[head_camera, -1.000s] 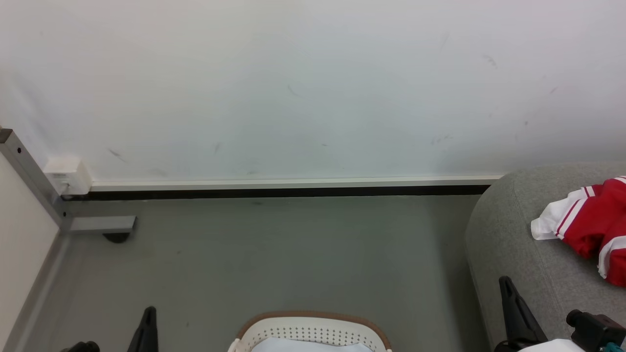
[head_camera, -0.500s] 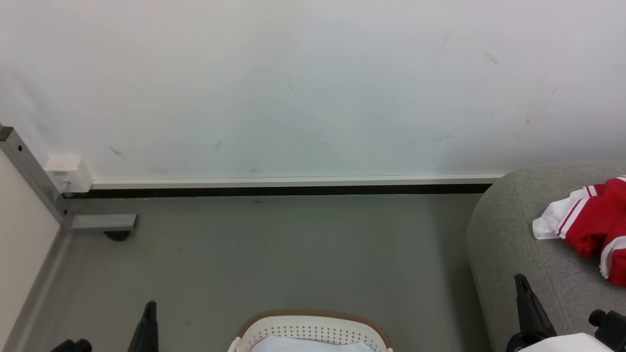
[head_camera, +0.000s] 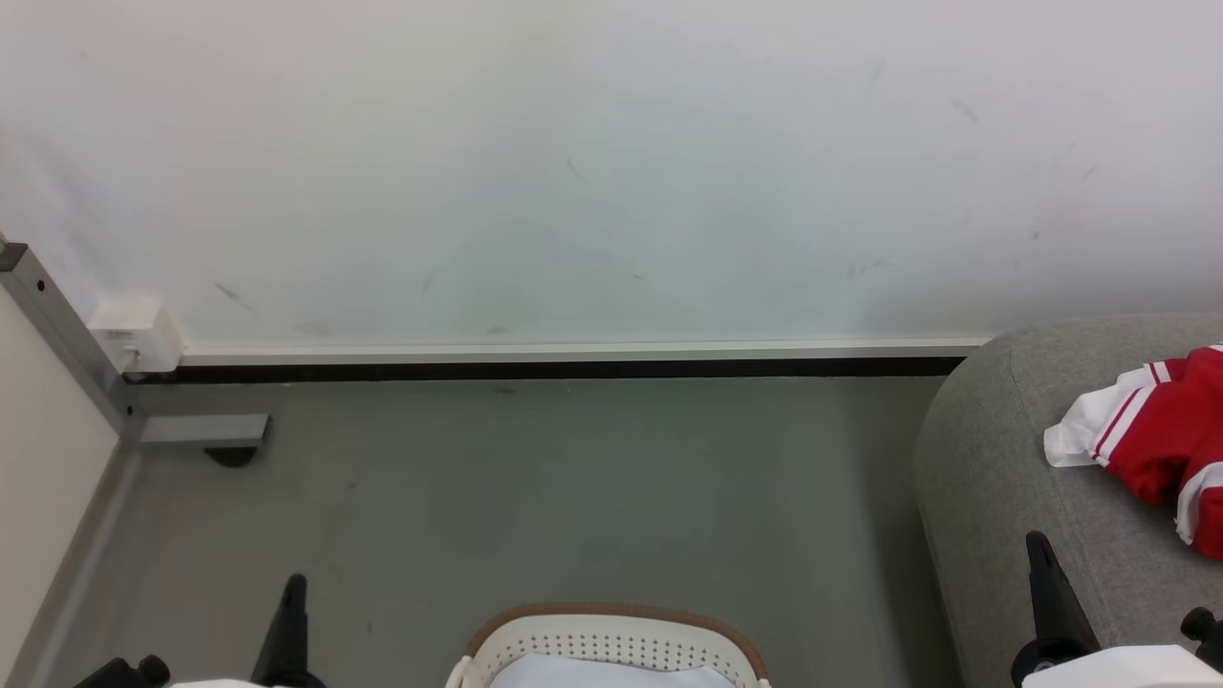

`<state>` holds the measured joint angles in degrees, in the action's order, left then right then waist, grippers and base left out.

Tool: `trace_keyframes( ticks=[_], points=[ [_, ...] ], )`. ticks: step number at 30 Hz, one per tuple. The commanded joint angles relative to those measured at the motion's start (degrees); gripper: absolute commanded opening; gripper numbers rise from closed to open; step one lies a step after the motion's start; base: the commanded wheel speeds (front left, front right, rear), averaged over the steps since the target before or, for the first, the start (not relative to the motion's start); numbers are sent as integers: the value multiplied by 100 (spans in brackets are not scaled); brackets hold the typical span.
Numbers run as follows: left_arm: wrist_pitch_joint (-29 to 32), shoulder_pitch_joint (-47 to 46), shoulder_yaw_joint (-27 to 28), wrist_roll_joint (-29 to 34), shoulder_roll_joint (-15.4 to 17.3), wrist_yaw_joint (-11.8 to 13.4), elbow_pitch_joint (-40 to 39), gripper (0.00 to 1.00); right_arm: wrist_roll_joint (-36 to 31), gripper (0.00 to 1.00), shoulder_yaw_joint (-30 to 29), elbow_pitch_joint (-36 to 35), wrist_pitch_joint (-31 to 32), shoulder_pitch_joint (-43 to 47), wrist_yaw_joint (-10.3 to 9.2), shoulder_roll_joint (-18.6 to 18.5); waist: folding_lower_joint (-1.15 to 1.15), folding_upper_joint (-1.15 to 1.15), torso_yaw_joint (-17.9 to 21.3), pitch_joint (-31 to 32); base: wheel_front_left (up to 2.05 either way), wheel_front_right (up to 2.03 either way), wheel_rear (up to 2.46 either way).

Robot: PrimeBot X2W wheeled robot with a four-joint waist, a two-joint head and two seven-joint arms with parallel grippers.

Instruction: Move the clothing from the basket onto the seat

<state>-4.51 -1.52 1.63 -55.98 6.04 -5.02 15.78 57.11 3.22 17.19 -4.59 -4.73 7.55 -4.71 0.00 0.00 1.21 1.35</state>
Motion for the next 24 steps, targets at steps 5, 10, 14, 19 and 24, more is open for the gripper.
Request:
trace_keyframes(
  ticks=[5, 10, 14, 19, 24],
  points=[
    [112, -162, 85, -389, -5, -48, -94, 0, 348, 0, -115, -102, 101, -158, -4, 13, 0, 0, -7, -8, 0, 0, 0],
    [201, -196, 119, -674, -33, -65, -104, 0, 634, 0, -187, -125, 187, -163, -4, 23, 0, 0, -14, -18, 0, 0, 0],
    [266, -219, 146, -910, -55, -78, -109, 0, 844, 0, -249, -143, 256, -166, -5, 31, 0, 0, -20, -25, 0, 0, 0],
    [351, -246, 183, -1170, -76, -100, -117, 0, 1107, 0, -318, -163, 340, -167, -5, 43, 0, 0, -28, -35, 0, 0, 0],
    [429, -274, 218, -1411, -99, -116, -124, 0, 1362, 0, -384, -181, 412, -166, -6, 56, 0, 0, -35, -44, 0, 0, 0]
  ],
)
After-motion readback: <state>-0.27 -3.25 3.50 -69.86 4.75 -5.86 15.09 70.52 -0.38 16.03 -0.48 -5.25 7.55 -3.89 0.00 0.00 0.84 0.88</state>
